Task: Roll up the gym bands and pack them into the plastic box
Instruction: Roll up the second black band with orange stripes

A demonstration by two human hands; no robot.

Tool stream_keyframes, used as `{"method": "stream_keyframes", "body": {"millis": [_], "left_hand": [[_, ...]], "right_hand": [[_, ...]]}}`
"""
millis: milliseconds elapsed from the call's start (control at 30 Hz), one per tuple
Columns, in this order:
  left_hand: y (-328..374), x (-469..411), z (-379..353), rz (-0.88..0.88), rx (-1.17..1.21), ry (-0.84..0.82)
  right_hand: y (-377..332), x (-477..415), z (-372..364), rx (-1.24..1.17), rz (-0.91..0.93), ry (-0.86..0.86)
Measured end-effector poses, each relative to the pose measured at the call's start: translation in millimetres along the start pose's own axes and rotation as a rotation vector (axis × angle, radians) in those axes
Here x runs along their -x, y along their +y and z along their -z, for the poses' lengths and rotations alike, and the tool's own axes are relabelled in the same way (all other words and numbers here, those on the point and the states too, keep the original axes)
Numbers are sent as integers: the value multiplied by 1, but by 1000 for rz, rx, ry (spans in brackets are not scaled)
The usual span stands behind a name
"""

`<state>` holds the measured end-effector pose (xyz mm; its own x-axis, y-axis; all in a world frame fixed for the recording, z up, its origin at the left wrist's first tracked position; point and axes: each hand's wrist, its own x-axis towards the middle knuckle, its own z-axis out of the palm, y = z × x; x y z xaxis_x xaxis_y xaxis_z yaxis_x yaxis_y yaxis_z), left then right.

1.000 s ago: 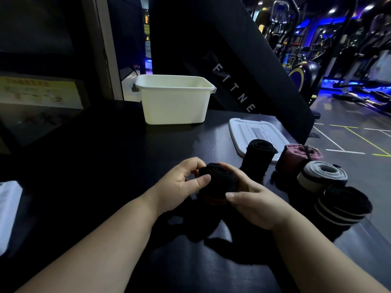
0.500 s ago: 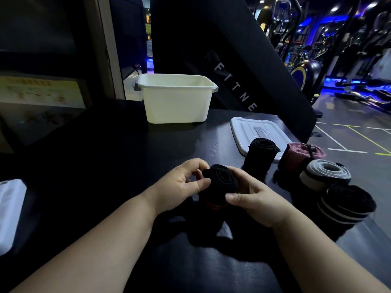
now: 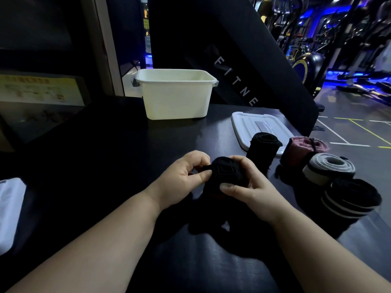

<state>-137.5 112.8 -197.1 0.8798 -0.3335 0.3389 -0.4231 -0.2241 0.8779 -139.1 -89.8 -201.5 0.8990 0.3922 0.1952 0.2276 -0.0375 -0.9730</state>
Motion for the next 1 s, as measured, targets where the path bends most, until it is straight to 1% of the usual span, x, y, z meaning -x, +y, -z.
{"method": "stream_keyframes", "body": {"millis": [100,133,233,400,533,733,800,867,1000], "left_hand": [[2,1,0,19,176,-15],[3,2,0,13,190,-17],[1,2,-1,-12,122,-16],[1,0,-6,-42,-17,82],[3,0,-7,-61,-88,122],[4,-1,-8,11,-147,136],[2,-2,-9,35,-179,159],[-2,-3,-10,44,-206,195],[-8,-4,-10,19,-247,278]], "right_hand": [[1,-4,1,3,5,36],[1,-5,1,4,10,49],[3,-7,0,59,29,106],[7,-10,-2,135,44,216],[8,-12,-4,166,56,315],[7,-13,-6,225,38,429],[4,-12,-5,226,42,426],[2,-10,-1,210,29,354],[0,-7,8,-32,-12,169]]}}
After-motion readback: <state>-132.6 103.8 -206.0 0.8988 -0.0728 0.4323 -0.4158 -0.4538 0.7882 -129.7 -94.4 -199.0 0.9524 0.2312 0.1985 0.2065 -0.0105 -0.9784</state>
